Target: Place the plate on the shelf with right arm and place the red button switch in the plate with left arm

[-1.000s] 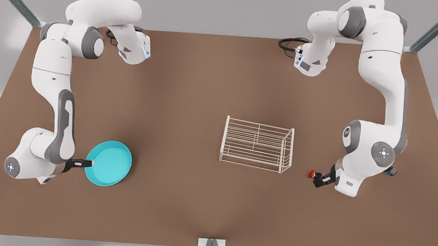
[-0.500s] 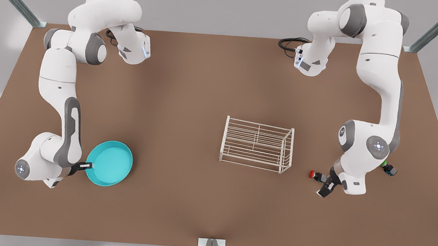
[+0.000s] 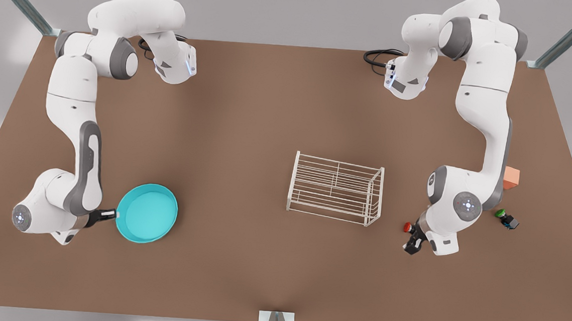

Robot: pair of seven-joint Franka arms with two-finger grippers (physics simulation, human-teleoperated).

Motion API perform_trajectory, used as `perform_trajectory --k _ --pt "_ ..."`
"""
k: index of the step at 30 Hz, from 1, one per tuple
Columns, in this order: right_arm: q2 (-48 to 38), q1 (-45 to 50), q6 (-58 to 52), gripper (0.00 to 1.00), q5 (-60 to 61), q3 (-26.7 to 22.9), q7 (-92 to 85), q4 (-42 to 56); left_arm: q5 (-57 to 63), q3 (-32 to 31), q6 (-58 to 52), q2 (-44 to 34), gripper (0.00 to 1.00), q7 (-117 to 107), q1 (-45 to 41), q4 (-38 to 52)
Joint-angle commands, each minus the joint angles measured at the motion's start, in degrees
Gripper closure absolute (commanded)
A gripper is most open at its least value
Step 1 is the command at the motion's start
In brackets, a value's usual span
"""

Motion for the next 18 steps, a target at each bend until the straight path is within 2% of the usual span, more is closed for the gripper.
perform_trajectory --k 1,7,18 --pt "0.1 0.0 1.1 0.81 0.4 0.0 -3.3 -0.4 1.7 0.0 -0.8 0.1 0.0 -13.2 0.1 0.0" --pt "0.8 0.1 1.2 0.8 0.4 0.0 -2.7 -0.4 1.7 0.0 -1.5 1.3 0.0 -12.2 0.5 -0.5" --pt "-9.1 3.4 -11.4 0.82 1.5 -0.3 4.9 0.0 1.8 0.0 -0.9 3.7 0.0 -12.5 0.4 -0.5"
